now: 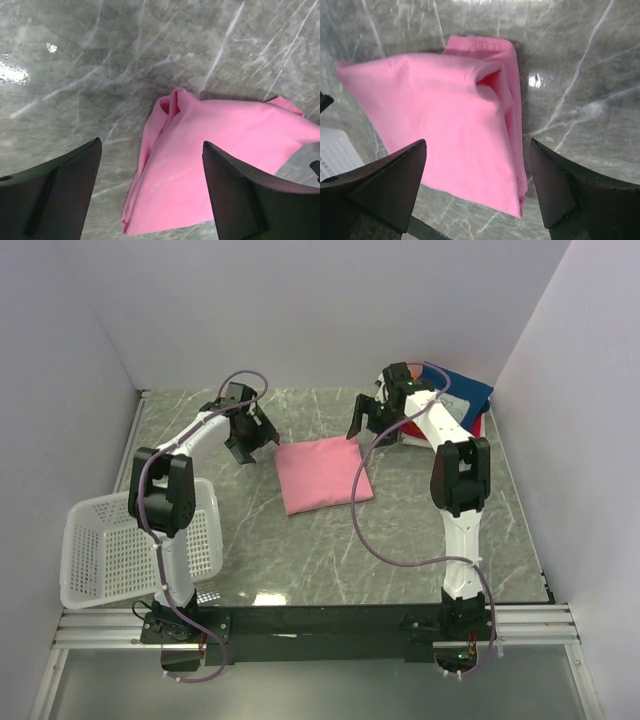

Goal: Fold and stack the t-shirts
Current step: Fold the tshirt, then neatly place the folded tshirt to the corner

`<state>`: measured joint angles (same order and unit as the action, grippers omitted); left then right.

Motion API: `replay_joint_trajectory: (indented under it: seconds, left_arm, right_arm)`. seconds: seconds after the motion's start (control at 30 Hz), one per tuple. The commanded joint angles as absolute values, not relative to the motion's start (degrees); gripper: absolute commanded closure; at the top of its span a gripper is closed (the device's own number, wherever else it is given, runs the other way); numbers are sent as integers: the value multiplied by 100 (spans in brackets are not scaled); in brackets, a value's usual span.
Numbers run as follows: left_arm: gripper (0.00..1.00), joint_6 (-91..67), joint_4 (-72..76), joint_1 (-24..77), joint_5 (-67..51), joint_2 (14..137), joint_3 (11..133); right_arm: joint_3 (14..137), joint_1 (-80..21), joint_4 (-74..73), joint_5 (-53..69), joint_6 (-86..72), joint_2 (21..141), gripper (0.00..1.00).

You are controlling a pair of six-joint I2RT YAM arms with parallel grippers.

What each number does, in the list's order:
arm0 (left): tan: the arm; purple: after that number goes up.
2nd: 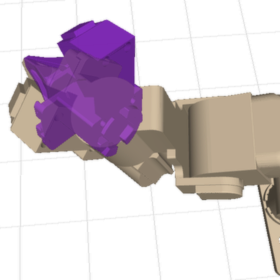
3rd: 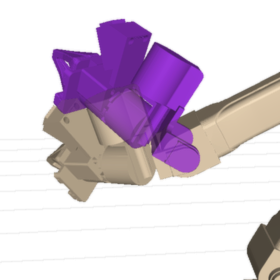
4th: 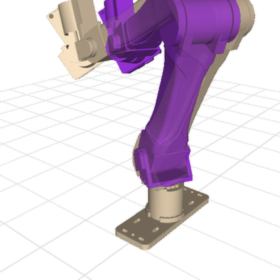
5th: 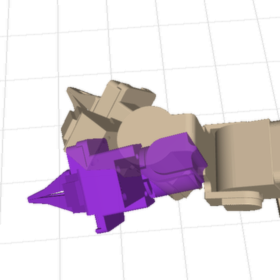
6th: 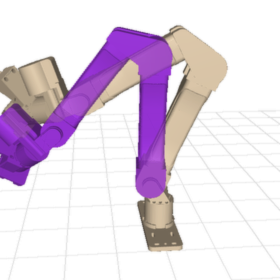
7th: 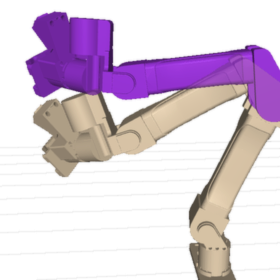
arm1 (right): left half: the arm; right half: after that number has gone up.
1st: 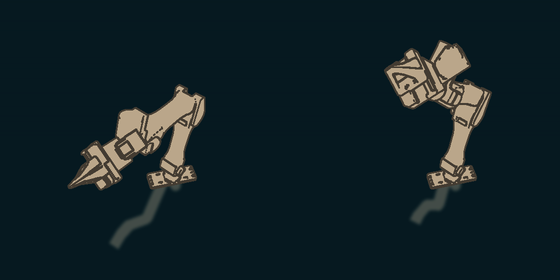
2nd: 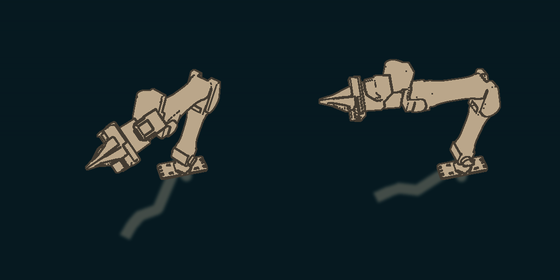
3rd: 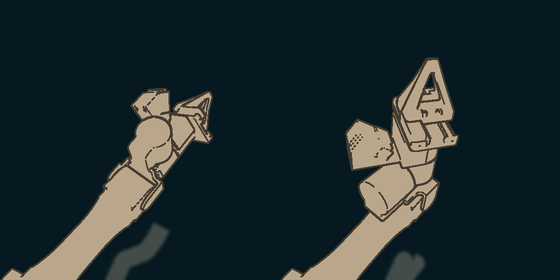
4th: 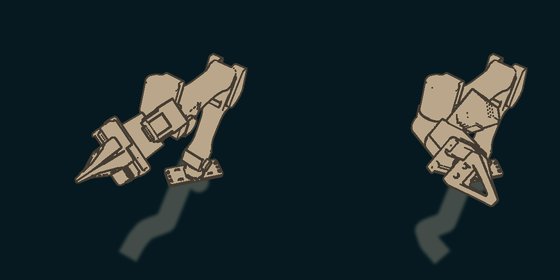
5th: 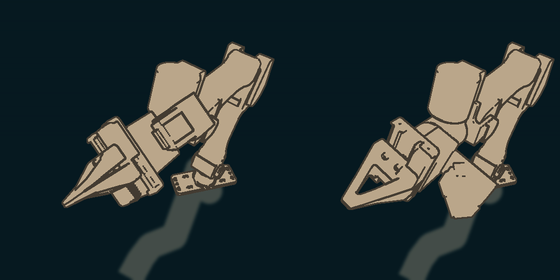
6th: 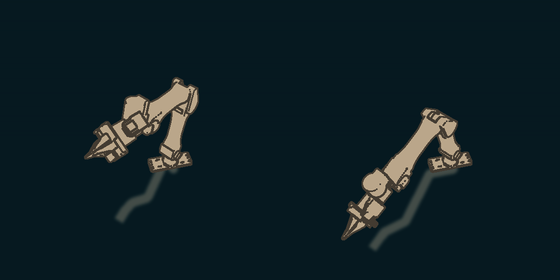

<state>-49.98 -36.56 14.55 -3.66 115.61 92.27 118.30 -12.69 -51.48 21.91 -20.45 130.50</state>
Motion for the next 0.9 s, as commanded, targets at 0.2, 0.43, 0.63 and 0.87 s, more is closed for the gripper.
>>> replay_joint_trajectory:
  seconds: [0.2, 0.43, 0.63, 0.87]
  left_arm:
    - [22, -4720, -2989, 1503, -702, 10855, 8263]
    - [27, -4755, -2339, 1512, -1318, 10986, 7805]
    - [35, -4817, -2135, 1521, -1538, 11267, 7769]
    - [50, -4755, -2329, 1521, -1529, 11619, 7910]
  right_arm:
    - [10233, -818, -4017, 3548, -1582, 11953, 9]
    - [9905, -475, -3911, 4227, -1248, 12172, 7]
    - [9791, -404, -3744, 4359, -1239, 12383, 7]
    - [9607, -404, -3428, 4675, -1283, 12647, 7]
